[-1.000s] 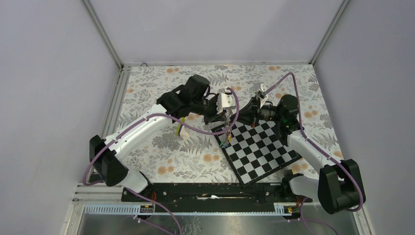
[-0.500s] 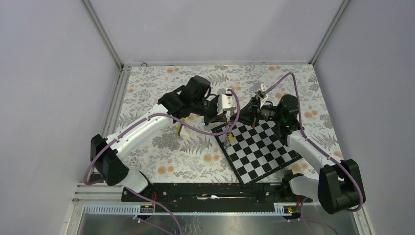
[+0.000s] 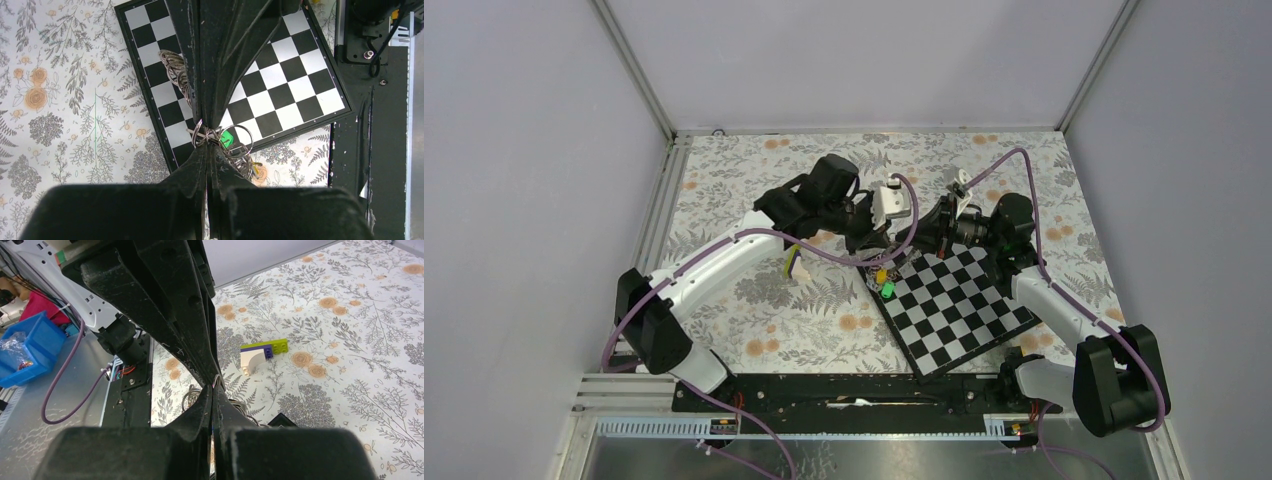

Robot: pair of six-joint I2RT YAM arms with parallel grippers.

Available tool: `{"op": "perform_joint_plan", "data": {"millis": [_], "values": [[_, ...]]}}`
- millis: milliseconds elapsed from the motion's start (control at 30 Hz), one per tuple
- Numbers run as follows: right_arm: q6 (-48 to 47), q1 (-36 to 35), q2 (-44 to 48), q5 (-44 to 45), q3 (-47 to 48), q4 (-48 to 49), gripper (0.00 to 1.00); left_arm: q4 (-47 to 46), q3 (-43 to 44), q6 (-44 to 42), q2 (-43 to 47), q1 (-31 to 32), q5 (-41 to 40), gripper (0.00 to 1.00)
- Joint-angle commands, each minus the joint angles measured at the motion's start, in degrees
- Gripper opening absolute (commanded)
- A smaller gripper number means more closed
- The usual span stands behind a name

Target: Put the keys on the keyring

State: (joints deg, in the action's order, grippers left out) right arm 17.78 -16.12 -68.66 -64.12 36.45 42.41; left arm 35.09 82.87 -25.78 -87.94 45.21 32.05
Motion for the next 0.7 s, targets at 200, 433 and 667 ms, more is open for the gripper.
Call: {"op": "perform_joint_plan", "data": {"millis": [200, 433, 667], "values": [[-2.98, 0.15, 0.43, 3.63, 0.43, 0.84, 0.0, -4.94, 0.97, 5.25, 0.39, 0.84, -3.07, 0.0], [-6.11, 0.19, 1.11, 4.35, 0.91, -2.87, 0.0, -4.94, 0.98, 4.77, 1.25, 0.84, -5.5, 0.0], [-5.75, 0.17, 1.16, 3.27, 1.26, -2.79, 0.0, -4.94, 0.94, 3.52, 2.18, 0.82, -9.92, 0.0]]}}
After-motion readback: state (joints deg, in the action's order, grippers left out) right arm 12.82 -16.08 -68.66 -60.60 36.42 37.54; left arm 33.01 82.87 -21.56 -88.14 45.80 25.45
